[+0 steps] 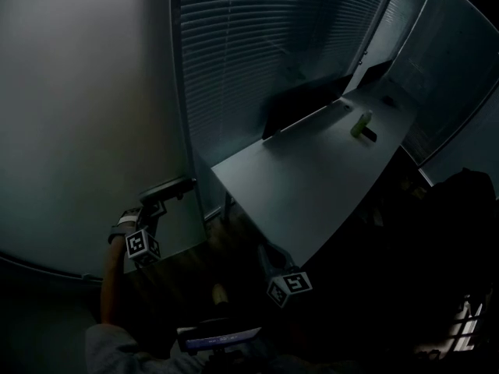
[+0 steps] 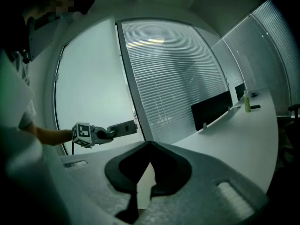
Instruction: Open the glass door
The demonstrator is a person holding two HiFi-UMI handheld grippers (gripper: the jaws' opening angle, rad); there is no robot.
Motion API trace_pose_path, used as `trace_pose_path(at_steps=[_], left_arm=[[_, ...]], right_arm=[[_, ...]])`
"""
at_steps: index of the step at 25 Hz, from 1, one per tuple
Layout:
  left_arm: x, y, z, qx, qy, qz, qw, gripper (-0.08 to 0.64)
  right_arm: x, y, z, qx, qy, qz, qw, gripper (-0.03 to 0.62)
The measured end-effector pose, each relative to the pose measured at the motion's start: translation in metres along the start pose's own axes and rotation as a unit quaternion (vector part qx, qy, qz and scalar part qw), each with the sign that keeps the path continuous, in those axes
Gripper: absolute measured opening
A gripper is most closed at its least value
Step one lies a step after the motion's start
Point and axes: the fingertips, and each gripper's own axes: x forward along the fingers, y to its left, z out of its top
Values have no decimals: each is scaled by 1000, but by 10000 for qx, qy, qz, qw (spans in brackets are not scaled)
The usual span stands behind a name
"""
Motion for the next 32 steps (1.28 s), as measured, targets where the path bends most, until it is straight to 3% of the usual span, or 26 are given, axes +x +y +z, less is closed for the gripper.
trace_pose_path(at_steps=[24, 32], left_arm=[[-80, -67, 34, 354, -350, -565, 9972, 3], [-113, -99, 38, 499, -380, -451, 9970, 3]], right_arm=[[-132, 22, -17, 187, -451, -785, 9957, 2], [-191, 38, -29, 150, -576, -915, 9940, 2]])
